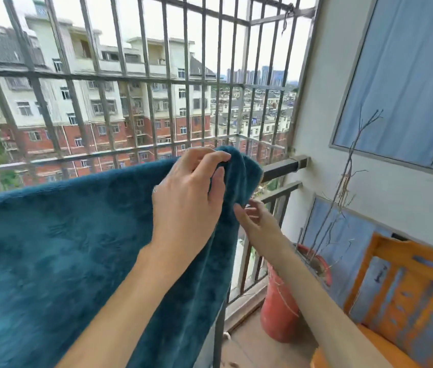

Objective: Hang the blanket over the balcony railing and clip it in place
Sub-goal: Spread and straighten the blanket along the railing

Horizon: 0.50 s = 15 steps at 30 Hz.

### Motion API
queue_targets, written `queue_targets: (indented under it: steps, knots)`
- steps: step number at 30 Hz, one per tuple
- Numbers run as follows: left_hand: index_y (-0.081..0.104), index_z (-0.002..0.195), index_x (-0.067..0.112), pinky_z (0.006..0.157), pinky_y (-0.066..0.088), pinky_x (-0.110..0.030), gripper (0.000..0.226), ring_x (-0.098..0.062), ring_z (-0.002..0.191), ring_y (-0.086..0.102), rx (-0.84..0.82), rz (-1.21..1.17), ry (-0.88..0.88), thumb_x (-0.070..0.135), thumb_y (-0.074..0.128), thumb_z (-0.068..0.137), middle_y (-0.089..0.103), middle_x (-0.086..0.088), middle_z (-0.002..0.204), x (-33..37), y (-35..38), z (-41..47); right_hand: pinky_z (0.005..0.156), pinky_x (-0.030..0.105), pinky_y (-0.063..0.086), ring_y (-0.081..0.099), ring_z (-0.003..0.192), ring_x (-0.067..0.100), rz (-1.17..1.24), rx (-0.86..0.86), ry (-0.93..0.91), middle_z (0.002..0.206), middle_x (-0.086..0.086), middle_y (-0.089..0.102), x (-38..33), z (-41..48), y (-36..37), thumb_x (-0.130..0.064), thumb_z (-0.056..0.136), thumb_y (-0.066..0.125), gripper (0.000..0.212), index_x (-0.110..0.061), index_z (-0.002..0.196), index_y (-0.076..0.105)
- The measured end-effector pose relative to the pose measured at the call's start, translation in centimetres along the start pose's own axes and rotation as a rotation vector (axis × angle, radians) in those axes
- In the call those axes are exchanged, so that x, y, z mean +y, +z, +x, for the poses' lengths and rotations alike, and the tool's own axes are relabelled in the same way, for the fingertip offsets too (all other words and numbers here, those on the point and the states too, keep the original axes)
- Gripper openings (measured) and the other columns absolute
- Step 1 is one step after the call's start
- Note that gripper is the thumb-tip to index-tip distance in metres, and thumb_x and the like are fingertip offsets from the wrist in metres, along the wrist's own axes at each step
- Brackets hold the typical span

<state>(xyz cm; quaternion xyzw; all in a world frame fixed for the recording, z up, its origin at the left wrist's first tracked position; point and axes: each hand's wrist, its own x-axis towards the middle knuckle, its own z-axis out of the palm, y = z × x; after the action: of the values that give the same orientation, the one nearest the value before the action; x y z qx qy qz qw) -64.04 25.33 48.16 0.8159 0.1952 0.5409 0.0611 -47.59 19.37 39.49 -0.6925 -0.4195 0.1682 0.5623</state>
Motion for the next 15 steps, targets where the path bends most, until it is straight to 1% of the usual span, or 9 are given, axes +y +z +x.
queue_targets:
  steps: [2, 3, 5, 6, 8, 9, 11, 13, 15]
  knots:
    - [0.068, 0.112, 0.028, 0.059, 0.051, -0.033, 0.021, -0.005, 0.071, 0.053, 0.045, 0.028, 0.012, 0.021, 0.057, 0.096, 0.063, 0.013, 0.113, 0.4, 0.8, 1.6, 0.076, 0.016, 0.055, 0.066, 0.087, -0.006, 0.07, -0.015, -0.037, 0.101, -0.011, 0.071, -0.7, 1.4, -0.6, -0.043, 0.09, 0.062, 0.029, -0.024, 0.112, 0.057]
    - [0.07, 0.11, 0.028, 0.057, 0.049, -0.03, 0.021, -0.003, 0.069, 0.048, 0.058, 0.026, 0.029, 0.02, 0.058, 0.095, 0.064, 0.013, 0.112, 0.6, 1.3, 2.1, 0.077, 0.019, 0.056, 0.068, 0.09, -0.001, 0.107, -0.005, -0.066, 0.102, -0.009, 0.073, -0.6, 1.9, -0.9, -0.038, 0.09, 0.063, 0.026, -0.022, 0.111, 0.061]
    - [0.072, 0.108, 0.026, 0.056, 0.045, -0.026, 0.019, -0.002, 0.072, 0.046, 0.086, 0.035, 0.054, 0.018, 0.06, 0.095, 0.066, 0.012, 0.11, 0.7, 1.8, 2.7, 0.075, 0.02, 0.056, 0.07, 0.095, 0.007, 0.204, 0.027, -0.11, 0.103, -0.006, 0.074, -0.6, 2.4, -1.7, -0.032, 0.092, 0.062, 0.024, -0.018, 0.111, 0.065]
    - [0.072, 0.106, 0.025, 0.056, 0.044, -0.026, 0.018, -0.002, 0.074, 0.047, 0.105, 0.045, 0.055, 0.017, 0.061, 0.094, 0.067, 0.011, 0.109, 0.6, 2.0, 2.8, 0.074, 0.02, 0.056, 0.07, 0.095, 0.009, 0.246, 0.042, -0.129, 0.102, -0.005, 0.074, -0.7, 2.6, -2.2, -0.03, 0.093, 0.061, 0.022, -0.017, 0.11, 0.065]
    - [0.074, 0.103, 0.023, 0.057, 0.045, -0.028, 0.016, -0.008, 0.079, 0.051, 0.143, 0.078, 0.058, 0.015, 0.062, 0.094, 0.067, 0.01, 0.107, 0.6, 2.4, 3.3, 0.072, 0.018, 0.054, 0.069, 0.092, 0.005, 0.303, 0.085, -0.169, 0.099, -0.009, 0.073, -0.7, 3.5, -3.3, -0.028, 0.094, 0.058, 0.016, -0.02, 0.107, 0.065]
    - [0.074, 0.102, 0.021, 0.062, 0.046, -0.029, 0.015, -0.014, 0.088, 0.055, 0.156, 0.111, 0.064, 0.015, 0.063, 0.094, 0.067, 0.008, 0.107, 0.6, 2.6, 3.6, 0.069, 0.015, 0.052, 0.067, 0.087, 0.001, 0.317, 0.106, -0.193, 0.094, -0.014, 0.072, -0.6, 4.1, -4.0, -0.027, 0.095, 0.058, 0.013, -0.021, 0.104, 0.064]
    - [0.074, 0.104, 0.019, 0.078, 0.042, -0.025, 0.015, -0.024, 0.11, 0.052, 0.146, 0.203, 0.064, 0.018, 0.063, 0.093, 0.064, 0.004, 0.111, 0.8, 3.0, 4.4, 0.06, 0.01, 0.047, 0.062, 0.072, -0.005, 0.322, 0.156, -0.238, 0.077, -0.02, 0.066, -0.6, 5.3, -5.5, -0.027, 0.094, 0.059, 0.007, -0.021, 0.092, 0.061]
    - [0.071, 0.109, 0.019, 0.087, 0.037, -0.021, 0.019, -0.022, 0.117, 0.05, 0.085, 0.276, -0.013, 0.024, 0.063, 0.094, 0.062, 0.002, 0.116, 1.0, 3.2, 5.0, 0.055, 0.009, 0.043, 0.057, 0.063, -0.006, 0.331, 0.196, -0.287, 0.068, -0.02, 0.06, -0.7, 6.4, -7.0, -0.026, 0.093, 0.061, 0.013, -0.022, 0.081, 0.056]
    - [0.069, 0.112, 0.022, 0.088, 0.043, -0.027, 0.022, -0.017, 0.114, 0.055, 0.039, 0.306, -0.134, 0.032, 0.058, 0.096, 0.063, 0.005, 0.117, 1.7, 3.5, 5.4, 0.058, 0.014, 0.043, 0.054, 0.063, -0.004, 0.371, 0.216, -0.325, 0.067, -0.019, 0.057, -1.1, 7.2, -8.5, -0.022, 0.093, 0.061, 0.017, -0.021, 0.077, 0.054]
